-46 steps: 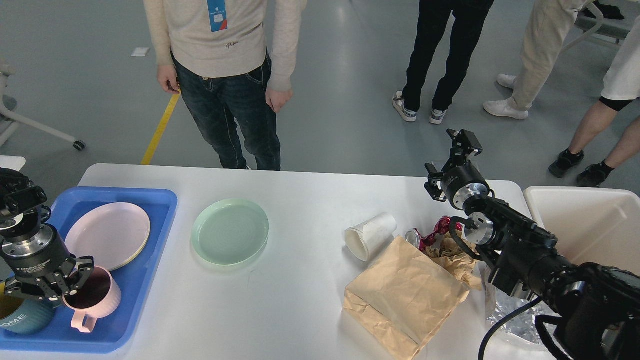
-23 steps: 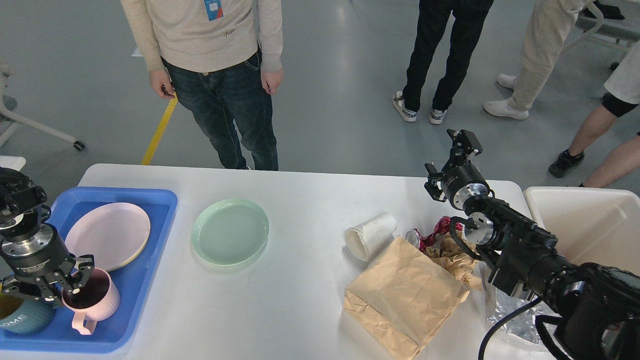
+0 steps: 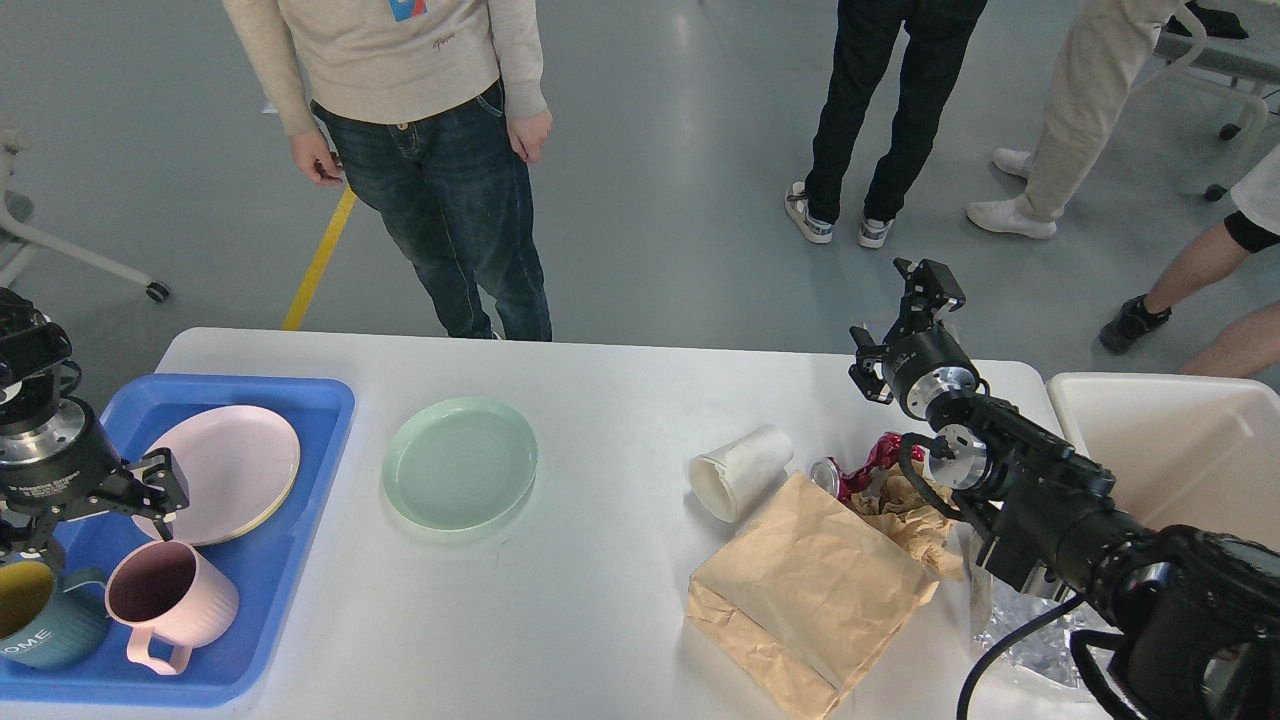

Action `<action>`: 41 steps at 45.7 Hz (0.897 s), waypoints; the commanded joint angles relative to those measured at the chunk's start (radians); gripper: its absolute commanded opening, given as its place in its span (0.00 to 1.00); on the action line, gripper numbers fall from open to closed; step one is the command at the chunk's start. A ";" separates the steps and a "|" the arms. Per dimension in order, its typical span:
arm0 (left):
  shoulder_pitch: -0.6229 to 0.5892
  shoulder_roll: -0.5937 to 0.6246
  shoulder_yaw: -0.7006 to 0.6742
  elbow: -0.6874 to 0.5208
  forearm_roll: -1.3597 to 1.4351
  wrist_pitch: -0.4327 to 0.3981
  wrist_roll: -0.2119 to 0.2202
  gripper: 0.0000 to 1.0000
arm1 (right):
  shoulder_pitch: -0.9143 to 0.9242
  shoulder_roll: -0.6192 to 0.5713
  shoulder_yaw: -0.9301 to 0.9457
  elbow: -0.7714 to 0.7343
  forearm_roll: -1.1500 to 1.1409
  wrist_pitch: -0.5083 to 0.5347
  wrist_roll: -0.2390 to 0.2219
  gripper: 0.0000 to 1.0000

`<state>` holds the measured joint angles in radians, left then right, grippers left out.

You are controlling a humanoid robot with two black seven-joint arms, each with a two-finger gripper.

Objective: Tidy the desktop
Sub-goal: 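Lift the left gripper and move it toward the pale green plate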

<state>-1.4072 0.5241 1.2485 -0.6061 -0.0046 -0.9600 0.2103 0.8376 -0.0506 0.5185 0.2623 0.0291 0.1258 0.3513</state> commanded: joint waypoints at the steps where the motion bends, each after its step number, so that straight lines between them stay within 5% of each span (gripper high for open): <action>1: -0.084 -0.001 0.084 -0.014 -0.012 0.000 -0.003 0.94 | 0.000 0.000 0.000 0.000 0.000 0.000 0.000 1.00; 6: -0.154 -0.013 0.138 -0.015 -0.020 0.000 -0.048 0.94 | 0.000 0.000 0.000 0.000 0.000 0.000 0.000 1.00; 14: -0.347 -0.110 0.262 -0.020 -0.018 0.000 -0.218 0.94 | 0.000 0.000 0.000 0.000 0.000 0.000 0.000 1.00; 20: -0.484 -0.188 0.357 -0.089 -0.020 0.000 -0.293 0.94 | 0.000 0.000 0.000 0.000 0.000 0.000 0.000 1.00; 29: -0.526 -0.275 0.353 -0.136 -0.023 0.000 -0.307 0.95 | 0.000 0.000 0.000 0.000 0.000 0.000 0.000 1.00; 38: -0.359 -0.349 0.295 -0.110 -0.031 0.000 -0.301 0.95 | 0.000 0.000 0.000 0.000 0.000 0.000 0.000 1.00; 41: -0.293 -0.368 0.269 -0.089 -0.031 0.067 -0.296 0.95 | 0.000 0.000 0.000 0.000 0.000 0.000 0.000 1.00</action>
<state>-1.8051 0.1904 1.5593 -0.7239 -0.0348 -0.9594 -0.0935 0.8376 -0.0505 0.5185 0.2623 0.0292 0.1258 0.3513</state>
